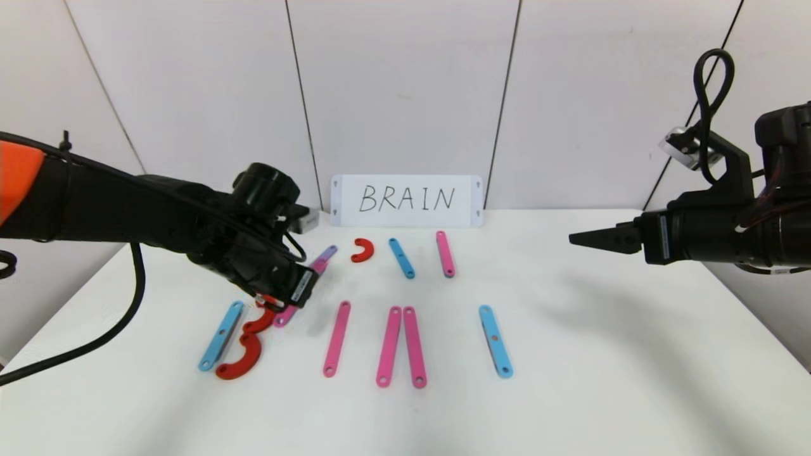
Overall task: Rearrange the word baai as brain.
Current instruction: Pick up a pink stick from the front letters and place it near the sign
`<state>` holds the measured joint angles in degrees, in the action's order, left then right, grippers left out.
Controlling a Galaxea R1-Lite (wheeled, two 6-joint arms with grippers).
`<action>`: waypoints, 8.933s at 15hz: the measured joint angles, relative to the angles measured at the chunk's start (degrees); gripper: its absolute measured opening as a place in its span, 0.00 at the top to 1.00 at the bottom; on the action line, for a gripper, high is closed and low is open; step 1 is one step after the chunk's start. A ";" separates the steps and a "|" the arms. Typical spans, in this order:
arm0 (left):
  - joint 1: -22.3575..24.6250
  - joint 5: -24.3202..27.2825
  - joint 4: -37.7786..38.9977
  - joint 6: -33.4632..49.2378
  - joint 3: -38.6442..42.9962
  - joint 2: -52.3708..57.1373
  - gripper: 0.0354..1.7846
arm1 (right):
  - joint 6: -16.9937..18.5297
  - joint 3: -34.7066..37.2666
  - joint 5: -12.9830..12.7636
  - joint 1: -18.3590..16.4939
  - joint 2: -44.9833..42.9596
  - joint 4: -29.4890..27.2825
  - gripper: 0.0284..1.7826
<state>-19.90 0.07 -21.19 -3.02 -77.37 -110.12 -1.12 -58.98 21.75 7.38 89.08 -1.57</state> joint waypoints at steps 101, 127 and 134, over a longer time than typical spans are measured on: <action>-11.58 -8.61 6.00 21.26 7.29 -5.10 0.86 | -0.15 0.93 -0.06 -0.84 0.00 0.26 0.02; -14.25 -8.12 5.51 20.41 -29.90 -19.10 0.86 | -0.11 1.32 -0.45 -1.23 -1.67 0.15 0.02; -18.10 -7.57 9.64 17.19 -35.80 -25.53 0.86 | -0.09 1.40 -0.52 -1.49 -3.22 0.17 0.02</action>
<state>-38.00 -7.50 -11.54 14.17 -113.18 -135.64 -1.21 -57.58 21.22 5.89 85.86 -1.40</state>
